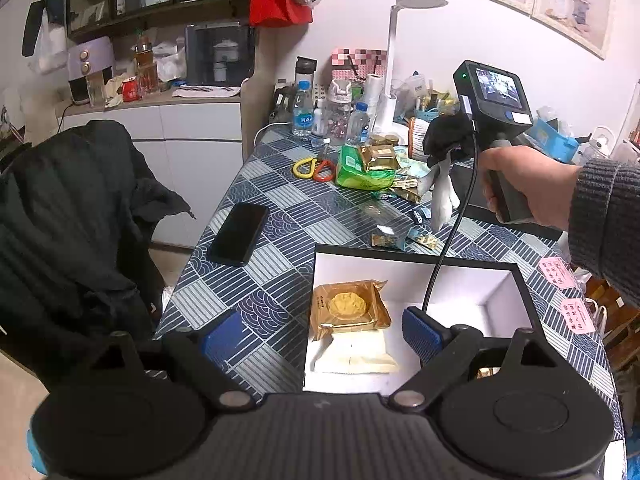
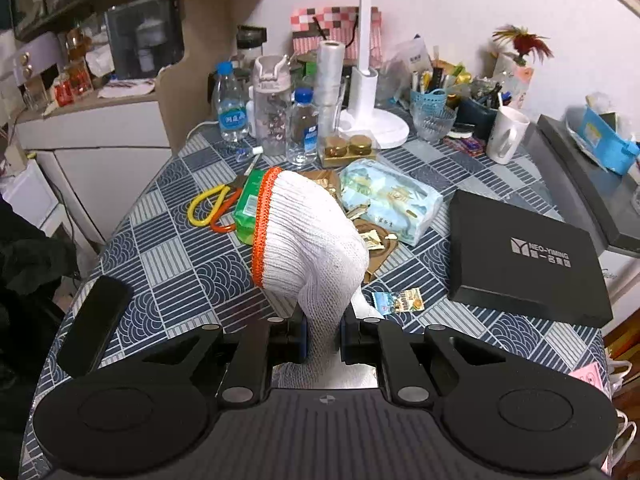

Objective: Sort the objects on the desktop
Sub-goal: 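Carry the held glove with the right gripper toward the open white box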

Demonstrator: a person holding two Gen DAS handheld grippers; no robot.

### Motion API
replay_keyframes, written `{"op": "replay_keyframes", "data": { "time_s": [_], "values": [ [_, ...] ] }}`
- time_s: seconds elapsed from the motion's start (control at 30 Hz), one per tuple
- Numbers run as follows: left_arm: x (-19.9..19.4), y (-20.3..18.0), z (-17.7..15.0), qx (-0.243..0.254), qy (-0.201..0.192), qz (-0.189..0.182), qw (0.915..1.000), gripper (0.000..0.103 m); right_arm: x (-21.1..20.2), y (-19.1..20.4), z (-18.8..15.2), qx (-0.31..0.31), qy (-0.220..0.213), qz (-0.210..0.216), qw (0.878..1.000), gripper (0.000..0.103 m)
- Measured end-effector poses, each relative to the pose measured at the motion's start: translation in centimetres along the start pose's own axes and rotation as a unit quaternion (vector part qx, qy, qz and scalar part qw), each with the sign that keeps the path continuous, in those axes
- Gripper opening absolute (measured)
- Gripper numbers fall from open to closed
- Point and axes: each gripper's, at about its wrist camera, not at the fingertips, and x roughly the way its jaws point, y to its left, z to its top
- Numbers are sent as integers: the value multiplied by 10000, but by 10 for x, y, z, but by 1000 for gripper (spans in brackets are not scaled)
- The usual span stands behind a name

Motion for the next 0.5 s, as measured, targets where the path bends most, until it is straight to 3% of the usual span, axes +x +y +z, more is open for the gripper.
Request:
{"op": "replay_keyframes", "data": {
  "time_s": [0.5],
  "values": [
    [-26,0,-10,176,-245,-117,9995,103,-60,-13,-14,211,-501,-37,9985,14]
  ]
}}
